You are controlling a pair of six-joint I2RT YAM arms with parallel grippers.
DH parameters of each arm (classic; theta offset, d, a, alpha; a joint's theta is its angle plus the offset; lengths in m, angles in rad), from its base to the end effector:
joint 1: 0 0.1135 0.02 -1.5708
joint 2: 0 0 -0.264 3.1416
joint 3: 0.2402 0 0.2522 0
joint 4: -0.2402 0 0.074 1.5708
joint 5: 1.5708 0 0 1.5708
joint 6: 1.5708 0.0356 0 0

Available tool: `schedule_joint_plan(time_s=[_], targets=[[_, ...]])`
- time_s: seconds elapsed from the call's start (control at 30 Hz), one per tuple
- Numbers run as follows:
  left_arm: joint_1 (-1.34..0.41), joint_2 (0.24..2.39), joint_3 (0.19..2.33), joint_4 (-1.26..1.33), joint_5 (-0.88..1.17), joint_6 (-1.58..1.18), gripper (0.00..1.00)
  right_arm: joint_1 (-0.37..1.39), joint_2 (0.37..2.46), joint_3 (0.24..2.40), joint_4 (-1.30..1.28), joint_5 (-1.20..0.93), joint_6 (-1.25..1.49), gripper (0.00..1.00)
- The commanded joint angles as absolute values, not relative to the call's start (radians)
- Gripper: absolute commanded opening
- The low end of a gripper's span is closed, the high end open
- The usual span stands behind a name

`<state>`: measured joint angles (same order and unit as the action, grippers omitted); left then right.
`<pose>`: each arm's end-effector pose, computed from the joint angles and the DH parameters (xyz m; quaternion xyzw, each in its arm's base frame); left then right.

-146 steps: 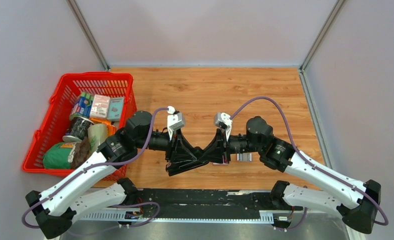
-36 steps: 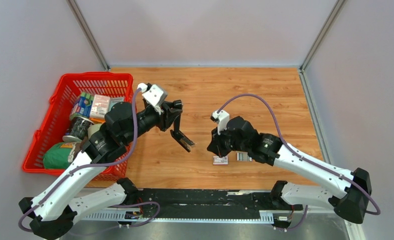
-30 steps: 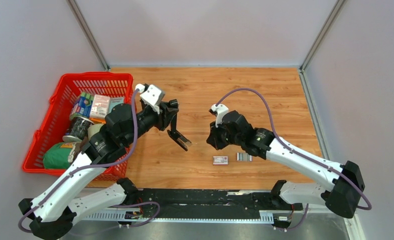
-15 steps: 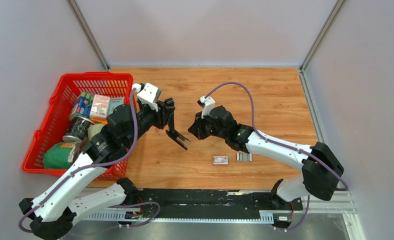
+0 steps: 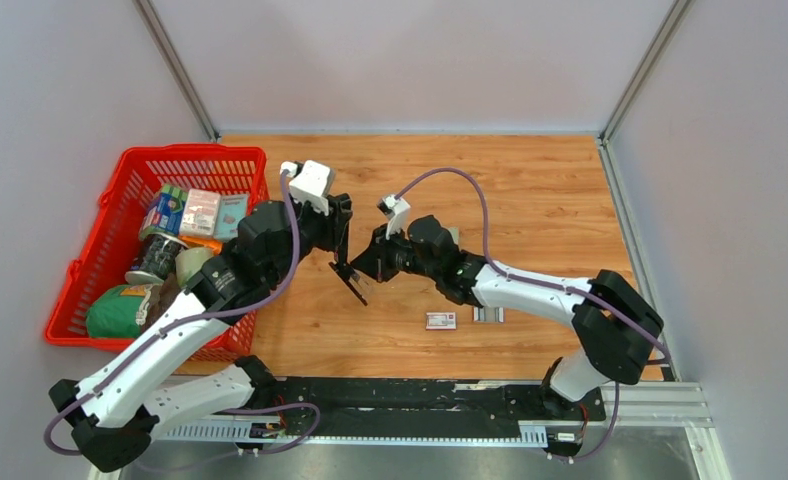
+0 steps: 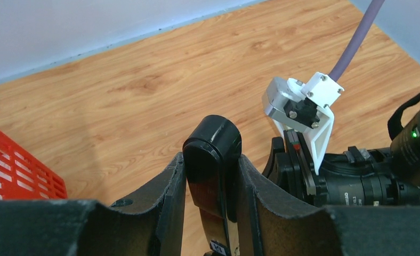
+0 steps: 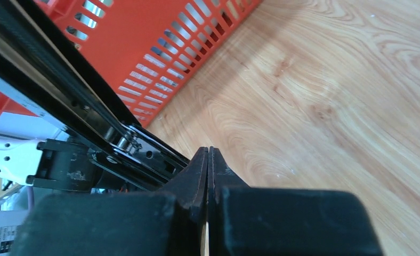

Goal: Unload the staples from the stapler

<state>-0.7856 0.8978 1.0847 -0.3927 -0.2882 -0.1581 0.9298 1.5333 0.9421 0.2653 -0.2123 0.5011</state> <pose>0.1421 -0.1278 0.4023 0.1509 0.7584 -0.1845 0.6066 0.2033 0.2850 0.2558 -0.2322 0.7763 0.4453 0.3811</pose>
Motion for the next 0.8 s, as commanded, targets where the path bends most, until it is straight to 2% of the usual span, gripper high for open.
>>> schedule_joint_plan(time_s=[0.0, 0.33, 0.77], targets=[[-0.787, 0.917, 1.108, -0.284, -0.333, -0.186, 0.0, 0.946, 1.577, 0.916, 0.437, -0.281, 0.58, 0.0], [-0.787, 0.997, 1.117, -0.25, -0.399, -0.206, 0.0, 0.946, 1.697, 0.828, 0.742, -0.399, 0.762, 0.0], [-0.788, 1.132, 1.187, -0.278, -0.4, -0.198, 0.0, 0.943, 1.778, 0.848, 0.926, -0.528, 0.856, 0.0]])
